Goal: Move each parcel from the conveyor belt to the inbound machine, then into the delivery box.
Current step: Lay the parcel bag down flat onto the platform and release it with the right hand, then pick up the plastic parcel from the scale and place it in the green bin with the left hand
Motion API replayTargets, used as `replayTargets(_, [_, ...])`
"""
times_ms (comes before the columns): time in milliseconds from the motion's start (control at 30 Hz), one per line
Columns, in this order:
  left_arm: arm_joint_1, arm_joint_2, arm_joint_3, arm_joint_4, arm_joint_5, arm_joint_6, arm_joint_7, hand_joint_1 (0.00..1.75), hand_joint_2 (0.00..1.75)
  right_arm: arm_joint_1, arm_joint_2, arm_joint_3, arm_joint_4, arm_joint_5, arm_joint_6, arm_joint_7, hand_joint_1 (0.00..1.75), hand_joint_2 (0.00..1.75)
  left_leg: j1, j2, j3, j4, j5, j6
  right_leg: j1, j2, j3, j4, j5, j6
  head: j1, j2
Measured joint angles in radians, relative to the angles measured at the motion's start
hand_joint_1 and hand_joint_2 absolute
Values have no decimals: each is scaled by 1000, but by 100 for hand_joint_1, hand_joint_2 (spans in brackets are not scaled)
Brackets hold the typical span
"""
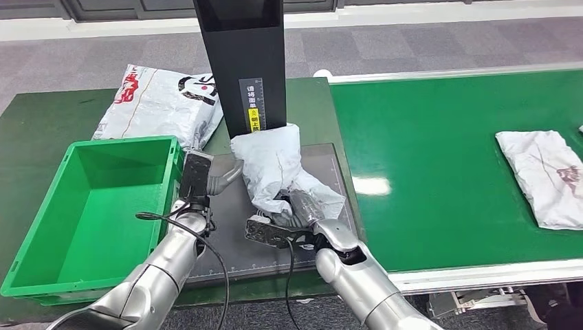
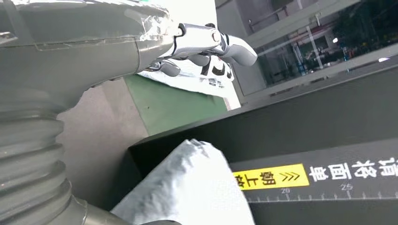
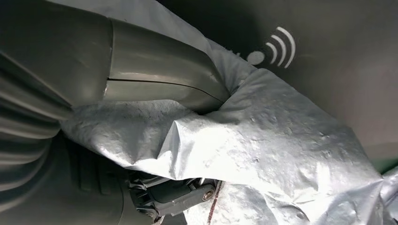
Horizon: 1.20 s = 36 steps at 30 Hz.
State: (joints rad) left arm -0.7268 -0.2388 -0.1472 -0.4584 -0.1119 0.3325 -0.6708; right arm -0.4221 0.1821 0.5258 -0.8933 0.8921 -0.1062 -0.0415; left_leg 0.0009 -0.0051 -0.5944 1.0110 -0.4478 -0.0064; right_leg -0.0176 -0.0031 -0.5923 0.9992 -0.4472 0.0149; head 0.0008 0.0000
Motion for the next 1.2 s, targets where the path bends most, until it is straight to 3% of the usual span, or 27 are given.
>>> replayTargets(100, [-8, 0, 7, 1, 10, 6, 5, 0, 175, -20, 2, 33, 36, 4, 4, 1, 1, 175, 0, 1, 1, 0, 0, 0, 0, 1, 0, 0, 0, 0, 0, 0])
replayTargets(233, [-19, 5, 23, 0, 22, 29, -2, 0, 175, -18, 1, 57, 47, -9, -51, -8, 0, 175, 0, 1, 2, 0, 0, 0, 0, 2, 1, 0, 0, 0, 0, 0])
replayTargets(433, [-26, 23, 46, -25, 46, 43, -26, 0, 175, 43, -18, 49, -49, -120, -110, -109, 0, 175, 0, 1, 1, 0, 0, 0, 0, 1, 0, 0, 0, 0, 0, 0])
replayTargets(667, [-23, 20, 52, -55, 43, -15, -7, 0, 175, 110, -51, -34, -223, -373, -242, -269, 0, 175, -1, 0, 1, 0, 0, 0, 0, 0, 1, -1, 0, 0, 0, 0])
replayTargets(967, [-19, 12, 50, -67, 31, -27, -3, 0, 175, 150, -77, -91, -307, -446, -283, -319, 0, 175, -1, 1, 1, 1, -1, 1, 0, 1, 0, -1, 1, 1, 0, 0])
replayTargets(1200, [22, 8, -18, -82, -34, -50, 3, 0, 175, 179, -103, -162, -316, -700, -336, -436, 0, 175, -1, 1, 0, 1, -1, 1, -1, 1, 0, -2, 1, 1, 0, 0])
